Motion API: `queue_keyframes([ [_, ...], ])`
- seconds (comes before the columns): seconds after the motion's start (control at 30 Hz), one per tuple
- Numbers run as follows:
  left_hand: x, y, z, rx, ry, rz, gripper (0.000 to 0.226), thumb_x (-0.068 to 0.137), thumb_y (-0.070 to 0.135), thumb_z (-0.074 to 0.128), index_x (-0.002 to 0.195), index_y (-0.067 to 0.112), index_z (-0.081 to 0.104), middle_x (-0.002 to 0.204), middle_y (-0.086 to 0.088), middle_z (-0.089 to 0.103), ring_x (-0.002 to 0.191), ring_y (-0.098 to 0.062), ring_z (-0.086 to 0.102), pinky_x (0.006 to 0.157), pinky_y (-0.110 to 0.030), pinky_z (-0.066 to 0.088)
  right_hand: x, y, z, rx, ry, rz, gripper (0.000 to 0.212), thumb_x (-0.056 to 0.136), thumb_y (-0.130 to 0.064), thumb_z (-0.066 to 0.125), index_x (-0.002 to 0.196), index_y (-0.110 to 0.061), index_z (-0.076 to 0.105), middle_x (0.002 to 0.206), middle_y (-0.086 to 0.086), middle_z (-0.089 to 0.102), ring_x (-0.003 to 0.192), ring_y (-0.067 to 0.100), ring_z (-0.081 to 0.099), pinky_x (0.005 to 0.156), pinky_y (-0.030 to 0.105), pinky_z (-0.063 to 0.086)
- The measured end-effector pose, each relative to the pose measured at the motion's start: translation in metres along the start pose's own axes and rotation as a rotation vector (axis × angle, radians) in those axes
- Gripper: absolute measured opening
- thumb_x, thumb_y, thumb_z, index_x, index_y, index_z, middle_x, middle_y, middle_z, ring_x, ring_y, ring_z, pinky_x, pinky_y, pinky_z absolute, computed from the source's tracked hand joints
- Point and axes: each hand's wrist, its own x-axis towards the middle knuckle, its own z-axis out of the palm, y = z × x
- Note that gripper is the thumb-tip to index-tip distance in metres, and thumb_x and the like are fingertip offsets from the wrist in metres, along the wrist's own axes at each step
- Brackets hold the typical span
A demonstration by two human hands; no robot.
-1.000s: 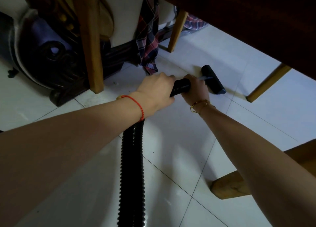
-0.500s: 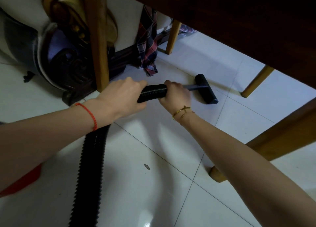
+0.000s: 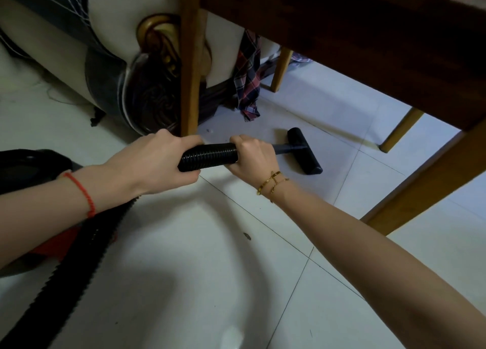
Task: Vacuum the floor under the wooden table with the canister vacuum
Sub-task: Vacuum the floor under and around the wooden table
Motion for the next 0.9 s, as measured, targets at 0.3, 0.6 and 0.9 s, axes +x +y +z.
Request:
queue_keyframes([
  [0.3,0.002,0.015,-0.003,-0.002,0.014,0.081,0.034,0.077,0.035,0.065,0.110,0.034,0.057,0.062,0.007,0.056,0.058,-0.018,0.060,0.057,-0.035,0.053,-0.016,0.006,-0.019,-0.006,-0.026,0.051,0.026,0.085,-0.041,0.058,0.082,-0.015,0.055,0.080,0.001,0.062,0.071,0.023,0.060,0.056,0.027,0.032],
  [0.6,0.067,0.048,0.028,0.001,-0.014,0.149,0.034,0.078,0.035,0.062,0.112,0.030,0.059,0.069,0.001,0.058,0.063,-0.025,0.059,0.059,-0.036,0.053,-0.027,0.071,-0.020,-0.096,-0.049,0.206,0.022,0.085,-0.035,0.059,0.092,-0.014,0.055,0.090,0.003,0.064,0.080,0.024,0.061,0.060,0.026,0.030],
  [0.9,0.142,0.090,0.069,-0.033,-0.050,0.245,0.034,0.081,0.028,0.061,0.115,0.022,0.058,0.077,-0.005,0.057,0.067,-0.026,0.057,0.056,-0.031,0.044,-0.036,0.146,-0.017,-0.145,-0.057,0.428,0.026,0.087,-0.038,0.055,0.095,-0.013,0.057,0.090,0.005,0.065,0.080,0.027,0.062,0.060,0.028,0.035],
])
